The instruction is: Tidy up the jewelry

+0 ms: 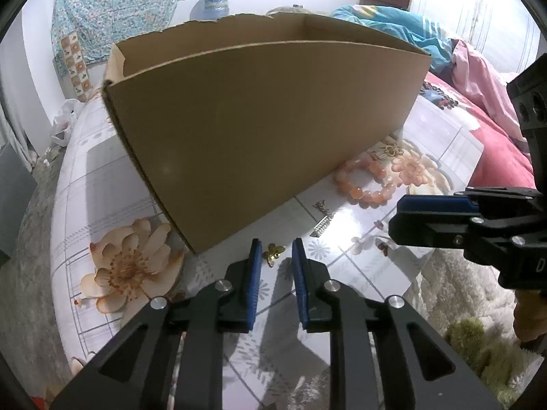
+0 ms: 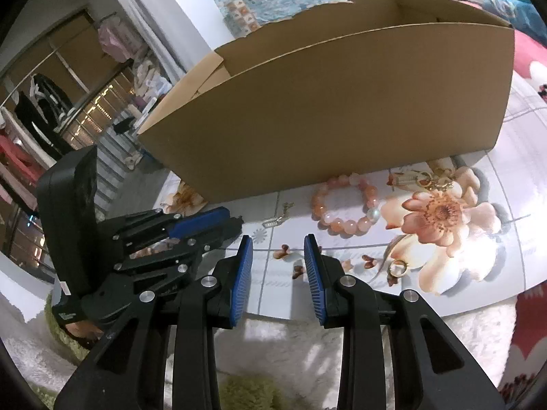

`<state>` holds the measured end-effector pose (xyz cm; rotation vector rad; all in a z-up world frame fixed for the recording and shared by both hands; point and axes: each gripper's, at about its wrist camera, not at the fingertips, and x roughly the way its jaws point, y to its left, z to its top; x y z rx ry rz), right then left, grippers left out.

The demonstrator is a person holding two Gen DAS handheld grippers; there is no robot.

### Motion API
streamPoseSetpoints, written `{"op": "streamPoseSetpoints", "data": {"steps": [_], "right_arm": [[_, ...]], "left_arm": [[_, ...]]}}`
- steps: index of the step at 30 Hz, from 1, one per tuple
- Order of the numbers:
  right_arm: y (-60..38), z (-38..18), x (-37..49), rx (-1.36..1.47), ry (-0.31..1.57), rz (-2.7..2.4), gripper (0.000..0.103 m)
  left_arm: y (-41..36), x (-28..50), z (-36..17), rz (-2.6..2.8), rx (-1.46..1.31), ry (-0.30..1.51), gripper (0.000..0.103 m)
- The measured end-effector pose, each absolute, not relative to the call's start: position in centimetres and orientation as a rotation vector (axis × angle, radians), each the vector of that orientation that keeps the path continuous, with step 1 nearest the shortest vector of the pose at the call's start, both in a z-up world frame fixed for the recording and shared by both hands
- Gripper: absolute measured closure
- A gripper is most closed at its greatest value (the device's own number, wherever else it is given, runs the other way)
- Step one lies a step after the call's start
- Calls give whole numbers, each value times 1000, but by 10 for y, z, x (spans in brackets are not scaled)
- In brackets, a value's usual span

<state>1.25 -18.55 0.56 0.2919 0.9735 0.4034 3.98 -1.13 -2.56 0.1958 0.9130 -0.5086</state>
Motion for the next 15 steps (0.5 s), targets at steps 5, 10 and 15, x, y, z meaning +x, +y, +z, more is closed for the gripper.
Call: {"op": "streamPoseSetpoints", "data": {"steps": [5,10,15], "right_arm": [[-185,3,12,292,982,404,73],[-185,4,14,290,979,403,73],[-185,4,14,295,978,400,73]], "left_arm": [[-17,40,-28,-468,215,903,85],[-22,39,-29,-420,219,885,86],[-24,37,-30,-402,231,876,91]]}}
